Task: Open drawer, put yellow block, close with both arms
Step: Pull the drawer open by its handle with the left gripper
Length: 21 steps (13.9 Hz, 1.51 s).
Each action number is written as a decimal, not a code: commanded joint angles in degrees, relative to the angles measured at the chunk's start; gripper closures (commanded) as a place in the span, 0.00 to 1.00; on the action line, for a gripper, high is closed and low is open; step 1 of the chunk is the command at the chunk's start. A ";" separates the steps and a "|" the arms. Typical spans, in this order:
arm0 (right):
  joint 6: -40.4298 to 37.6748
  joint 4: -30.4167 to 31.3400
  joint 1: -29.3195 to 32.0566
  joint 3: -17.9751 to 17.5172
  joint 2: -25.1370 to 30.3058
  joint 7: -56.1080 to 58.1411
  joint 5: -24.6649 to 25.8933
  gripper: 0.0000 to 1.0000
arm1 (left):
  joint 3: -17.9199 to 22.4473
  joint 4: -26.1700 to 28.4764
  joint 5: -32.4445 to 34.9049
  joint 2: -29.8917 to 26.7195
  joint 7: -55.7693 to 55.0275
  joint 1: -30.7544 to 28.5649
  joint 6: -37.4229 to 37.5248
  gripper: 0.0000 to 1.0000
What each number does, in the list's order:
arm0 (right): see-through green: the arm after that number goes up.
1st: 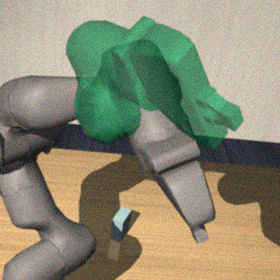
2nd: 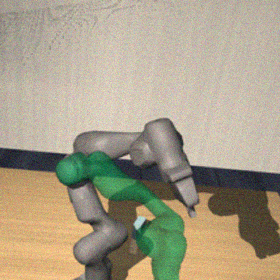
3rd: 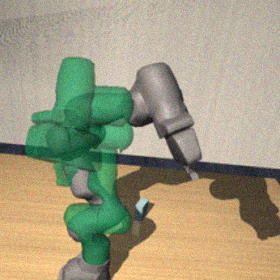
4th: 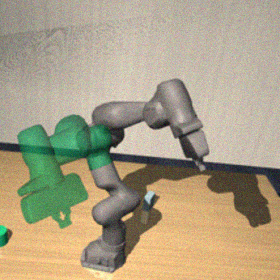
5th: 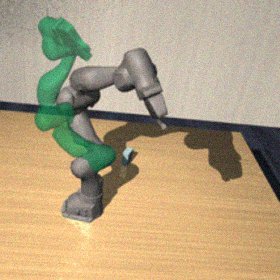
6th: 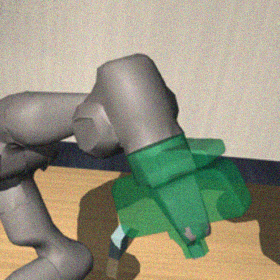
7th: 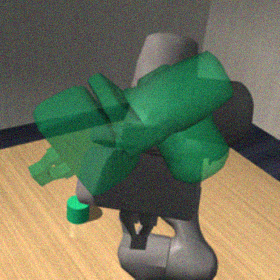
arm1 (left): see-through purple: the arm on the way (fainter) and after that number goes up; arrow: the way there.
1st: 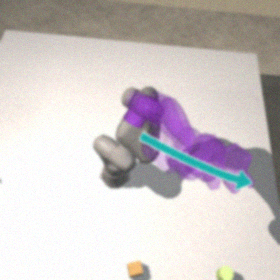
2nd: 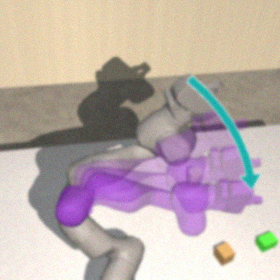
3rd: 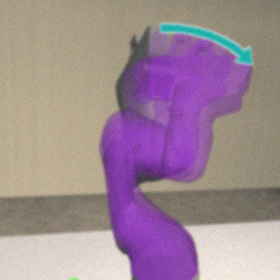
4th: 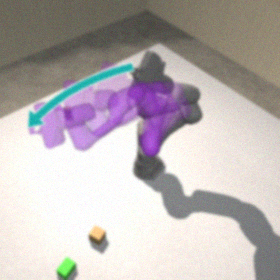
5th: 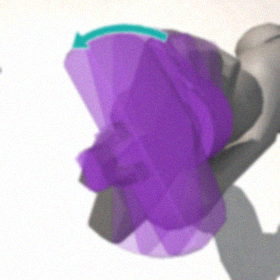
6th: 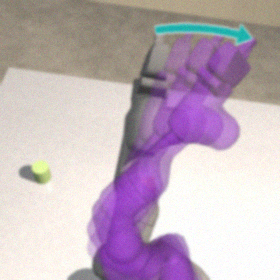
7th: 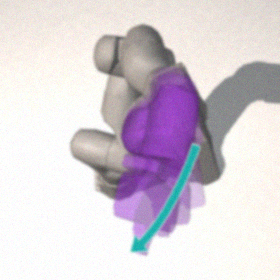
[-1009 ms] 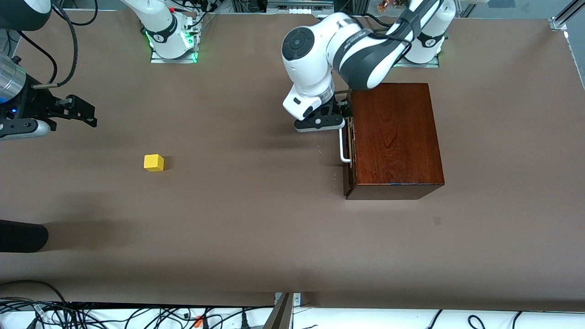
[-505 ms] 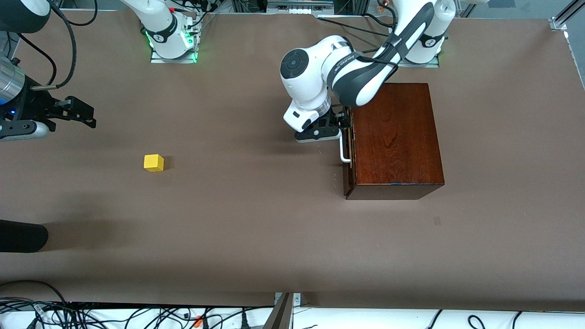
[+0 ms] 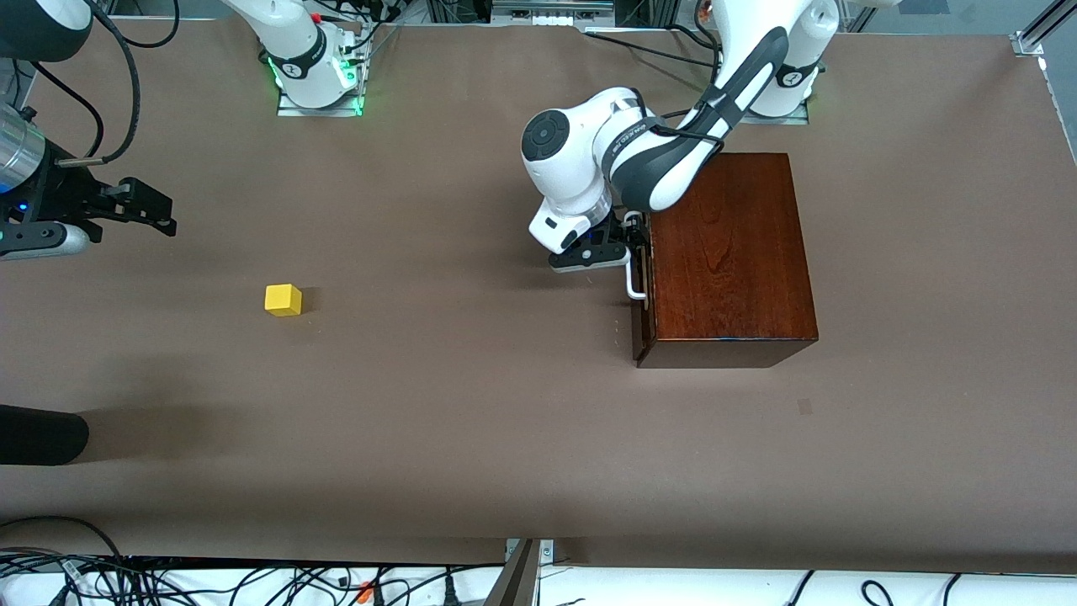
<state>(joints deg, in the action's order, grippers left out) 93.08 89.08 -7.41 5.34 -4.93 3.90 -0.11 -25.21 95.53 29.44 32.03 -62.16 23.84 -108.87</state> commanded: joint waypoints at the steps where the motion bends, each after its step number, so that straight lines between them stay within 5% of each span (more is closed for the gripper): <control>1: -0.18 -1.19 1.00 -0.07 -0.69 1.11 -1.21 0.00 | -0.10 0.01 2.20 0.32 -2.69 0.24 -0.90 0.00; 12: -0.53 -1.10 1.35 0.20 -0.78 1.20 -1.12 0.00 | -0.28 -2.53 1.93 2.77 -7.09 2.27 -2.93 0.00; 21: -0.45 -1.10 2.05 0.29 -0.78 1.20 -1.12 0.00 | -0.37 -10.80 0.88 7.87 -10.69 6.31 -2.40 0.00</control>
<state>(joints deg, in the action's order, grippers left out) 93.07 89.08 -6.09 5.76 -5.24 3.94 -0.11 -25.31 88.45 29.71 37.08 -70.75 28.27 -111.15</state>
